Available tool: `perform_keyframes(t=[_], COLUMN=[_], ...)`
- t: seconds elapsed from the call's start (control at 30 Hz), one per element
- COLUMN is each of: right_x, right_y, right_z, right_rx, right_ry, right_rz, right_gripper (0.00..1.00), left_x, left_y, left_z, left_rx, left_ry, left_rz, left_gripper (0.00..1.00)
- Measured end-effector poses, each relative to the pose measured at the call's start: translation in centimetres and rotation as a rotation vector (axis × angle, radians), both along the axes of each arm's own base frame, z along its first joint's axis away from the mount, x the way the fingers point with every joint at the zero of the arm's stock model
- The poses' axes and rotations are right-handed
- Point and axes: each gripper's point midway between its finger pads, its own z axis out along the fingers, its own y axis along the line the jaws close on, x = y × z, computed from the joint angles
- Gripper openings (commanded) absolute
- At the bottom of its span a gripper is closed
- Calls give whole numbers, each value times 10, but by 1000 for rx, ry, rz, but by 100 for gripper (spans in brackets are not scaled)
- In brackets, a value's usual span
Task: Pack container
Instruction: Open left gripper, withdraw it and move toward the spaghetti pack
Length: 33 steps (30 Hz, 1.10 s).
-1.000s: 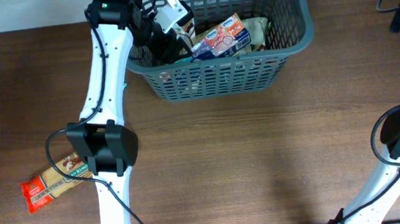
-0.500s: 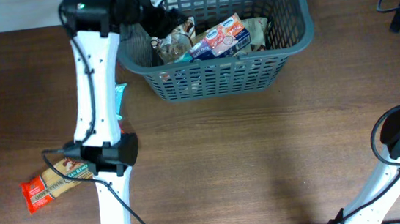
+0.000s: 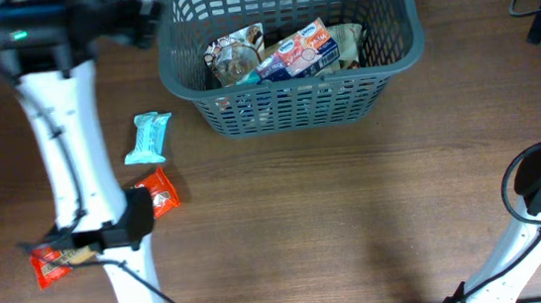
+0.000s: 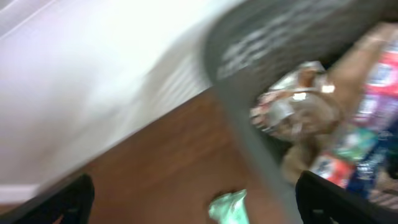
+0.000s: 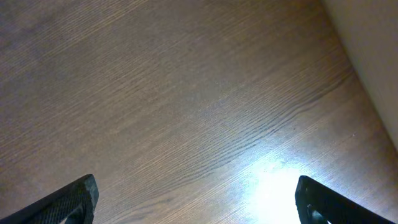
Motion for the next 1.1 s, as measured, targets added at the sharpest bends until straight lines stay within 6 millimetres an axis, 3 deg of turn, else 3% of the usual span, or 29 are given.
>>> perform_keyframes(t=[0.1, 0.2, 0.3, 0.5, 0.63, 0.73, 0.8, 0.9, 0.97, 1.1], right_x=[0, 0, 0, 0, 0, 0, 0, 0, 0, 0], right_y=[0, 0, 0, 0, 0, 0, 0, 0, 0, 0], right_z=[0, 0, 0, 0, 0, 0, 0, 0, 0, 0], right_rx=[0, 0, 0, 0, 0, 0, 0, 0, 0, 0], right_ry=[0, 0, 0, 0, 0, 1, 1, 0, 0, 0], right_rz=[0, 0, 0, 0, 0, 1, 1, 1, 1, 0], right_gripper=[99, 99, 99, 99, 99, 99, 99, 99, 99, 99], left_x=[-24, -50, -64, -102, -142, -176, -191, -206, -210, -207], left_y=[50, 86, 107, 107, 95, 86, 84, 84, 86, 90], left_z=[9, 13, 28, 76, 115, 132, 125, 97, 63, 13], left_rx=[-37, -80, -129, -179, -184, -181, -178, -167, -159, -153], left_ry=[29, 67, 32, -86, -181, -211, -166, -52, 74, 215], left_rz=[166, 300, 369, 375, 358, 355, 366, 396, 412, 431], left_gripper=[100, 99, 99, 99, 99, 99, 99, 99, 99, 99])
